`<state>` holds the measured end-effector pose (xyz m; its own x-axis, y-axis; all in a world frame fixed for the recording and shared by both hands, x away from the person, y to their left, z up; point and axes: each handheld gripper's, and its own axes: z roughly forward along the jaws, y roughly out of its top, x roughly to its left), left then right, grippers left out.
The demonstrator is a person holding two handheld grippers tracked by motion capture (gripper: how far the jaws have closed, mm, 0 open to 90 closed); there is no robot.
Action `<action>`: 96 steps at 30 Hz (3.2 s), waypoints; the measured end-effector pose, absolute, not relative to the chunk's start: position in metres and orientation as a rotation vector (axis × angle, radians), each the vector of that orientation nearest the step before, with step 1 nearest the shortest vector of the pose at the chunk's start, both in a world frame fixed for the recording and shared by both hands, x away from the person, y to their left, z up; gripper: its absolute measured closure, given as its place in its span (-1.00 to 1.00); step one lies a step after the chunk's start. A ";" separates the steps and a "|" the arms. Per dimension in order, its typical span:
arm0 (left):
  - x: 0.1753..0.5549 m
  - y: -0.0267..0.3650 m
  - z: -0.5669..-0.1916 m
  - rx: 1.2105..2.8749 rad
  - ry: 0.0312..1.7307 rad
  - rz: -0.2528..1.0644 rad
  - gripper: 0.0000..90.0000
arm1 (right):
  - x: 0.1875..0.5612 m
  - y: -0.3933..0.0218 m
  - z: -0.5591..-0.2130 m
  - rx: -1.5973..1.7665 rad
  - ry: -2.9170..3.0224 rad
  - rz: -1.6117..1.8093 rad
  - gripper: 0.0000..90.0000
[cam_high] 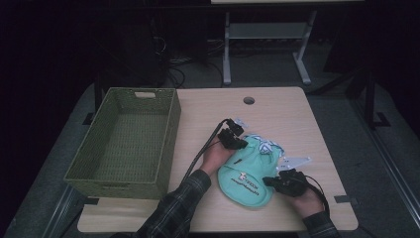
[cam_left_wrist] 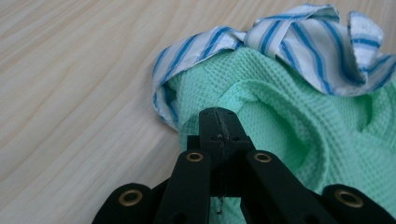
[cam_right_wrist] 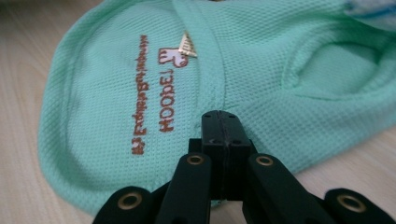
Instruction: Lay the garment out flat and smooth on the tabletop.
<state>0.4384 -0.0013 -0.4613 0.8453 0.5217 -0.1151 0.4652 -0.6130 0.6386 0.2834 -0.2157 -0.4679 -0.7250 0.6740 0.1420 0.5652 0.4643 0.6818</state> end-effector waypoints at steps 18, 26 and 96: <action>0.416 0.035 -0.452 2.271 0.799 0.136 0.99 | 0.294 -0.239 -0.467 1.156 2.486 1.054 0.98; 0.412 0.032 -0.447 2.285 0.761 0.156 0.65 | 0.289 -0.238 -0.462 1.139 2.480 1.130 0.65; 0.424 0.037 -0.460 2.350 0.794 0.204 1.00 | 0.292 -0.240 -0.464 1.130 2.476 1.082 0.64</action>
<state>0.4244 0.0366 -0.4595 0.8054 0.5902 -0.0549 0.4908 -0.6120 0.6201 0.2918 -0.2398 -0.4644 -0.6830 0.7231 0.1034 0.5669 0.4355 0.6993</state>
